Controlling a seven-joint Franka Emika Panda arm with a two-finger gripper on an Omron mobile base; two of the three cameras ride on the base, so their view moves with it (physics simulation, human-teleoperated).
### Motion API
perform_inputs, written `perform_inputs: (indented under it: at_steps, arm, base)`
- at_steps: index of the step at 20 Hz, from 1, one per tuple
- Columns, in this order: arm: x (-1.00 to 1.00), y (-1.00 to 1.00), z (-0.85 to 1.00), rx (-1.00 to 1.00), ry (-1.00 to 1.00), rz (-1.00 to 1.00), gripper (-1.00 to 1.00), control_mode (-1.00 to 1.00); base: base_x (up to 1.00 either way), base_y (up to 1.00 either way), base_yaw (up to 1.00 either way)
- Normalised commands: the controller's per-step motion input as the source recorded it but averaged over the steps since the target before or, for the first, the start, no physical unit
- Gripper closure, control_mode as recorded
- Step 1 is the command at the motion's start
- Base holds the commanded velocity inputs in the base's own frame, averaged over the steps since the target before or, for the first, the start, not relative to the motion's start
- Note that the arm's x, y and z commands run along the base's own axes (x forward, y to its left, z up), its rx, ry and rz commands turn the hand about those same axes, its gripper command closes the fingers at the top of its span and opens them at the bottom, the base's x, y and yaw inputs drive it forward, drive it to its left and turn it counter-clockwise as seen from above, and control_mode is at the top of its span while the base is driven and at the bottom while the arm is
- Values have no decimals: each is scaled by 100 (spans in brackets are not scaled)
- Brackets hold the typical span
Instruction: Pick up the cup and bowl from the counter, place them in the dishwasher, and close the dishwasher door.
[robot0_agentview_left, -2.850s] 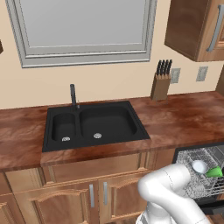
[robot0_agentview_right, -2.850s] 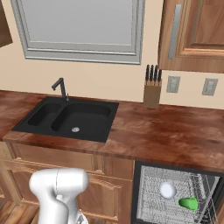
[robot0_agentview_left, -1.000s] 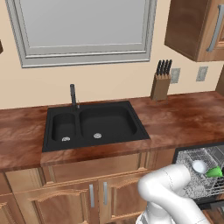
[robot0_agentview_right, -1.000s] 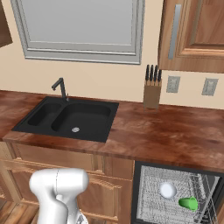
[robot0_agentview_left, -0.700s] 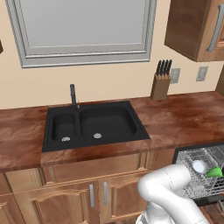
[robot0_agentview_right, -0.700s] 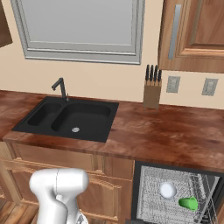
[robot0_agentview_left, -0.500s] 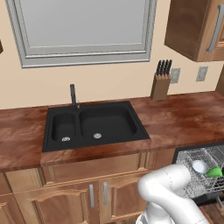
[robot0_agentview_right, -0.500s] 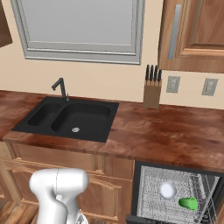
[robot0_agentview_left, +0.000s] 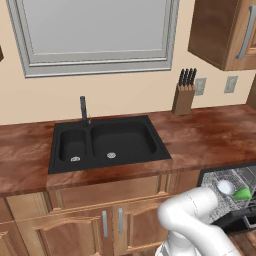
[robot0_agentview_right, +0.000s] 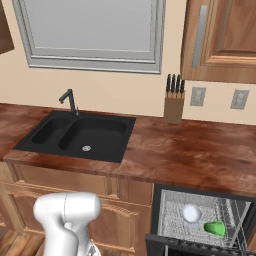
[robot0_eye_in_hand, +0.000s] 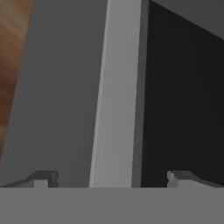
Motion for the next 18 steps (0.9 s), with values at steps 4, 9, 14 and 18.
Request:
perform_inputs:
  at_steps: [4, 9, 14, 18]
  arm:
    - [75, 0, -18, 0, -7, 0, -100, -100]
    - [65, 0, -21, 0, -10, 0, -100, -100]
    - [52, 0, -32, 0, -11, 0, -100, -100]
    - [54, 0, -33, -2, -11, 0, -100, -100]
  base:
    - [0, 0, 0]
    - [0, 0, 0]
    - [0, 0, 0]
    - [0, 0, 0]
